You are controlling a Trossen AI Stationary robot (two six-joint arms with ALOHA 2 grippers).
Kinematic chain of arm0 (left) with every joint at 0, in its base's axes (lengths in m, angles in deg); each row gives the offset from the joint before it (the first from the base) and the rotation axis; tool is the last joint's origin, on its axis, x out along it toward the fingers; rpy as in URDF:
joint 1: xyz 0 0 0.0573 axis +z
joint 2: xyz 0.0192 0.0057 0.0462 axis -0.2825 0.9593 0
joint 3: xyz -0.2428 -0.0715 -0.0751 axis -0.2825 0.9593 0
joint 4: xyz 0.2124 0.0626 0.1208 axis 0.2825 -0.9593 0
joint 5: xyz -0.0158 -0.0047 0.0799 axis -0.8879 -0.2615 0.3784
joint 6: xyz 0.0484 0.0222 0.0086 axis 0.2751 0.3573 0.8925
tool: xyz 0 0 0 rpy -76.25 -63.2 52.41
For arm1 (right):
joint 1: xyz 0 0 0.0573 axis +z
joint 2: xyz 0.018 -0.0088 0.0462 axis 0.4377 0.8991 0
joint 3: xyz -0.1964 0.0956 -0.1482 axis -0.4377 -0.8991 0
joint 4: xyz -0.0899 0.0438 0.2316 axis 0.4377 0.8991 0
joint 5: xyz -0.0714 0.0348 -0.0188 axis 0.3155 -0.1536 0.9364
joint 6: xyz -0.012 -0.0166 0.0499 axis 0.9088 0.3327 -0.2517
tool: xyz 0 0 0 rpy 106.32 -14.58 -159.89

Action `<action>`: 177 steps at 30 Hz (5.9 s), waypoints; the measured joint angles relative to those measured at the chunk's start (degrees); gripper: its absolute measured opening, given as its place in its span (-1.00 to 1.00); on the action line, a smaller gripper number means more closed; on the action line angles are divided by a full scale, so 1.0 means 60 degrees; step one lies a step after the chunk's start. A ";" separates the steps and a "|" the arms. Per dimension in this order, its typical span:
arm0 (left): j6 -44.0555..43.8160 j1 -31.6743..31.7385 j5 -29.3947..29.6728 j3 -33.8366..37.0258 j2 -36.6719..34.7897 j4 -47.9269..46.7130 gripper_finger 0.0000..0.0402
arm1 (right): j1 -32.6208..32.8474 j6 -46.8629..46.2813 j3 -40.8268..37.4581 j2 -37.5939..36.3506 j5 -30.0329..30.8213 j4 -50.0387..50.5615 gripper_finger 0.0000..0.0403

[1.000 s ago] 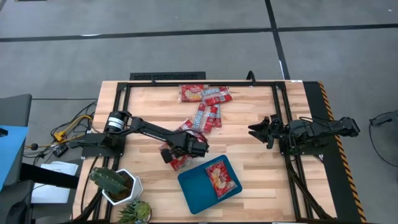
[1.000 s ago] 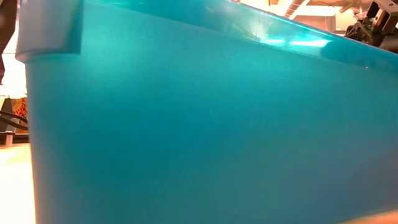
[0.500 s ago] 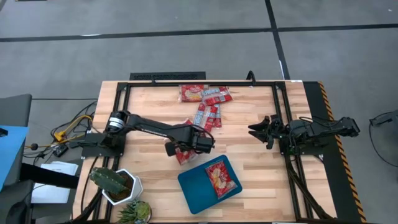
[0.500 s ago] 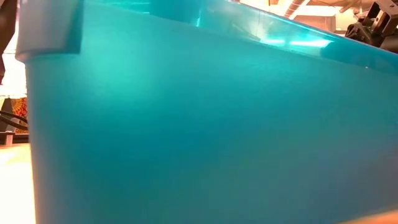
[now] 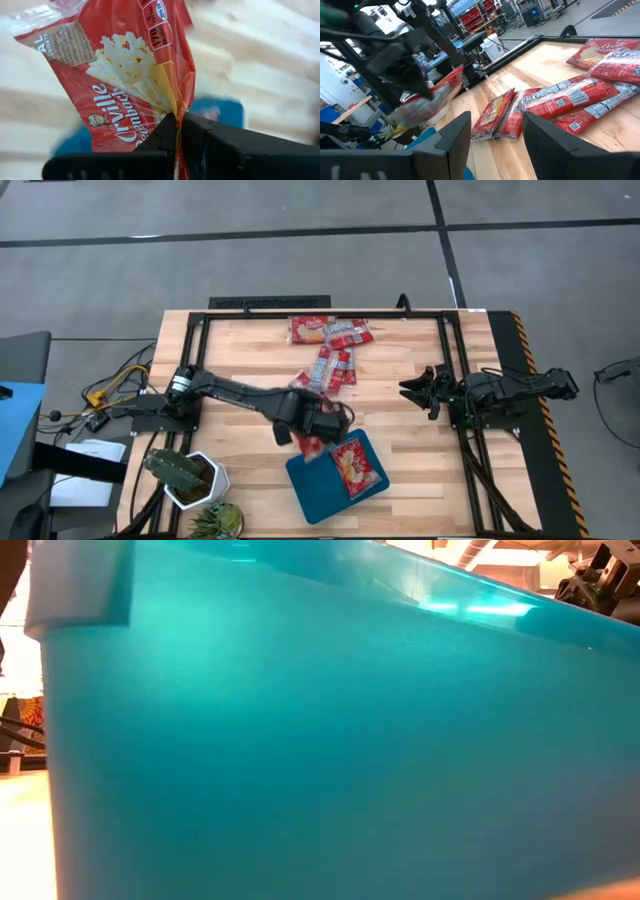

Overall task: Sort popcorn bags into baskets
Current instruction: Put the popcorn bag into the blue bin

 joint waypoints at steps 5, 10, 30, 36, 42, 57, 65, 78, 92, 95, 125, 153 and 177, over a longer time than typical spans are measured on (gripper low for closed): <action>-0.0945 -0.0740 0.0010 0.0095 0.0004 0.0800 -1.00 | -0.0002 0.0000 0.0000 0.0000 0.0000 0.0000 -0.03; -0.1842 -0.1293 0.0009 0.0106 0.0007 0.1025 -1.00 | -0.0003 0.0000 0.0000 0.0000 -0.0004 0.0000 -0.04; -0.2040 -0.1479 -0.0585 0.0106 0.1208 0.2352 -1.00 | -0.0004 0.0007 0.0000 0.0102 -0.0017 0.0004 -0.05; -0.1896 -0.1434 -0.0771 0.0091 0.1407 0.1812 -1.00 | -0.0004 0.0004 0.0000 0.0120 -0.0007 0.0000 -0.02; -0.0858 -0.1428 -0.0935 0.0098 0.1430 0.1796 -0.98 | -0.0004 0.0004 0.0000 0.0117 -0.0011 0.0003 -0.02; -0.0408 -0.1428 -0.0221 0.0099 0.1424 0.1691 -0.30 | -0.0004 0.0004 0.0000 0.0117 -0.0015 0.0000 0.10; -0.0696 -0.1273 0.0273 0.0098 0.1413 0.2471 -0.16 | -0.0004 0.0036 0.0000 0.0117 -0.0015 0.0002 0.11; 0.0859 -0.0328 0.0043 0.0091 0.2044 0.4417 -0.55 | -0.0004 0.0535 0.0000 0.0118 -0.0007 0.0001 0.05; -0.1604 -0.1104 -0.2324 0.0061 0.2359 0.3236 -0.89 | 0.0000 0.0510 0.0000 0.0117 0.0000 0.0000 0.05; -0.1865 -0.1180 -0.2406 0.0063 0.2357 0.2898 -0.90 | 0.0000 0.0506 0.0000 0.0117 0.0004 -0.0004 0.03; 0.3461 0.0039 0.0532 -0.2880 0.1362 -0.3610 -0.66 | -0.0002 0.0506 -0.0009 0.0117 0.0035 -0.0215 0.09; 1.9714 0.2195 -0.0254 0.2643 0.0107 -0.0581 0.29 | -0.0004 0.0251 0.0007 0.0124 0.0605 -0.0066 0.16; 2.3955 0.3144 -0.2753 0.4376 -0.0018 0.2710 0.28 | -0.0004 0.0255 0.0007 0.0124 0.0791 -0.0062 0.16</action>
